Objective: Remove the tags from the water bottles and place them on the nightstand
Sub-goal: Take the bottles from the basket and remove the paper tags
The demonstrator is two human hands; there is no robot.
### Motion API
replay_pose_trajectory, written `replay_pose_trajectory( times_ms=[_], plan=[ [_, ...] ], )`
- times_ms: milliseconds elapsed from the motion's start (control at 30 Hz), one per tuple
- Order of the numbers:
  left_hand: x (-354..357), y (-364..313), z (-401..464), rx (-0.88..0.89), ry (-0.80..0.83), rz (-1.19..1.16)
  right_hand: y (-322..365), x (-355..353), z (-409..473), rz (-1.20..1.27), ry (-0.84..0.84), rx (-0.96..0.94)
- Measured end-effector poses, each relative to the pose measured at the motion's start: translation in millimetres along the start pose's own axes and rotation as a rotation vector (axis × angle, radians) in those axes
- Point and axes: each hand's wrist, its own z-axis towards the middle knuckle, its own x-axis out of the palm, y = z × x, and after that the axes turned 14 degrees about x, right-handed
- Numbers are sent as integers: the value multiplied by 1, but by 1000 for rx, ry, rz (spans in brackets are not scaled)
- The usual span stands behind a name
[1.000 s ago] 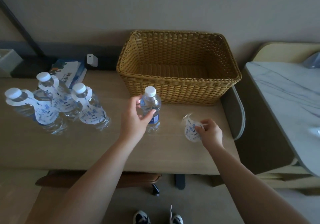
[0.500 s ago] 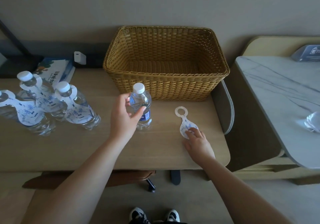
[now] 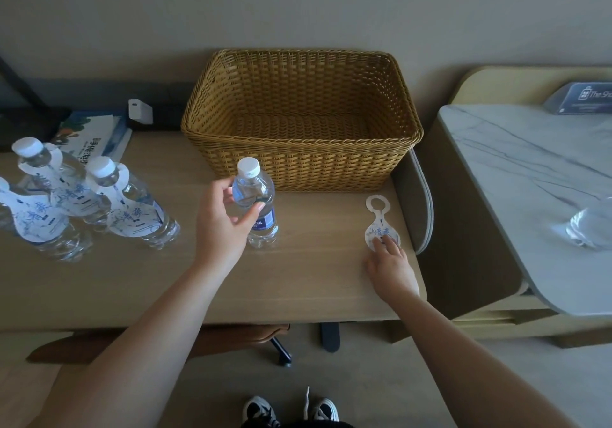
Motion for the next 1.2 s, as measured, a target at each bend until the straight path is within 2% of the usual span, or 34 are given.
replay_pose_trajectory(
  times_ms=[267, 333, 567, 800, 1000, 1200],
  plan=[
    [-1, -8, -4, -47, 74, 61, 15, -5, -17, 193, -103, -180],
    [-4, -12, -9, -68, 82, 86, 29, -3, -26, 252, -121, -276],
    [-60, -12, -42, -59, -62, 275, 108, 16, -71, 376, 23, -625],
    [-129, 13, -51, -93, -170, 408, 197, 22, -105, 409, 96, -815],
    [-161, 40, -24, -170, -167, 321, 276, 26, -111, 395, 100, -801],
    [-172, 66, 12, -348, -10, 88, 328, 39, -107, 399, 203, -659]
  ],
)
